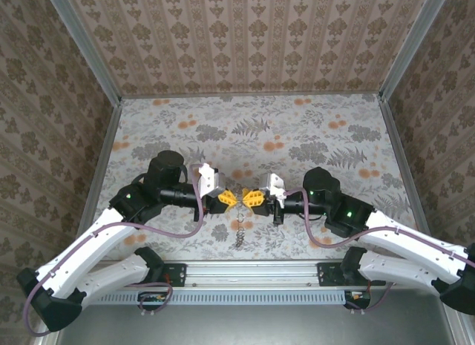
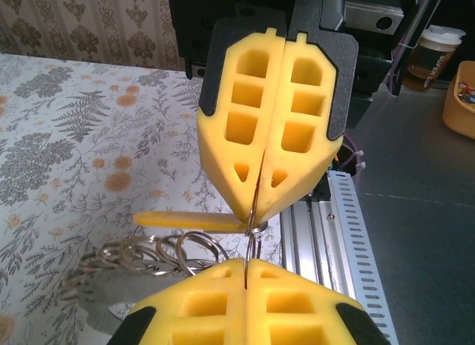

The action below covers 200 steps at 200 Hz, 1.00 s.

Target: Put the keys on the keyring

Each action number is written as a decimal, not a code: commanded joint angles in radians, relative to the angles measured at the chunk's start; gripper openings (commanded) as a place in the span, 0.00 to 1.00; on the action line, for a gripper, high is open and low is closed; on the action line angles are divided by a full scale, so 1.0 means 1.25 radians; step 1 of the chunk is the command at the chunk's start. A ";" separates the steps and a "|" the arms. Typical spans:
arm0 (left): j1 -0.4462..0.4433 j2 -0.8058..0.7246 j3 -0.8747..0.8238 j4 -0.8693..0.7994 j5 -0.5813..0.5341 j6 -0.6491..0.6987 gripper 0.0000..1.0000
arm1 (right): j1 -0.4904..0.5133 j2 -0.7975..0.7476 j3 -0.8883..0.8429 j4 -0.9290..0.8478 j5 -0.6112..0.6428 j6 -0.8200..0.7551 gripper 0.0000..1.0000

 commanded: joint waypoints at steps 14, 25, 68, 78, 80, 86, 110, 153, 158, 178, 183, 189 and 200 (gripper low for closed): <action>0.001 -0.004 0.009 0.036 0.005 0.017 0.00 | 0.010 -0.019 0.008 -0.014 0.000 -0.010 0.00; 0.002 -0.005 0.009 0.036 0.006 0.016 0.00 | 0.012 -0.015 0.008 -0.012 -0.002 -0.009 0.00; 0.002 -0.005 0.009 0.036 0.009 0.015 0.00 | 0.018 0.002 0.013 -0.010 0.025 -0.011 0.00; 0.001 -0.006 0.009 0.036 0.009 0.015 0.00 | 0.018 0.000 0.009 -0.002 0.036 -0.011 0.00; 0.001 -0.006 0.009 0.036 0.009 0.015 0.00 | 0.019 -0.001 0.009 -0.001 0.039 -0.010 0.00; 0.000 -0.006 0.008 0.036 0.009 0.016 0.00 | 0.019 -0.002 0.009 0.003 0.047 -0.009 0.00; 0.000 -0.008 0.008 0.036 0.008 0.015 0.00 | 0.019 -0.013 0.004 0.014 0.083 -0.009 0.00; -0.001 -0.007 0.008 0.036 0.006 0.017 0.00 | 0.020 -0.017 -0.002 0.029 0.095 -0.010 0.00; -0.001 -0.008 0.007 0.035 0.007 0.017 0.00 | 0.020 -0.017 -0.003 0.031 0.095 -0.010 0.00; 0.001 -0.008 0.008 0.035 0.006 0.016 0.00 | 0.021 -0.017 -0.003 0.034 0.091 -0.009 0.00; -0.001 -0.009 0.008 0.034 0.005 0.017 0.00 | 0.021 -0.016 -0.001 0.032 0.090 -0.009 0.00; -0.001 -0.008 0.008 0.035 0.005 0.018 0.00 | 0.022 -0.013 -0.001 0.031 0.088 -0.009 0.00; 0.001 -0.008 0.009 0.034 0.004 0.018 0.00 | 0.022 -0.011 0.000 0.031 0.080 -0.008 0.00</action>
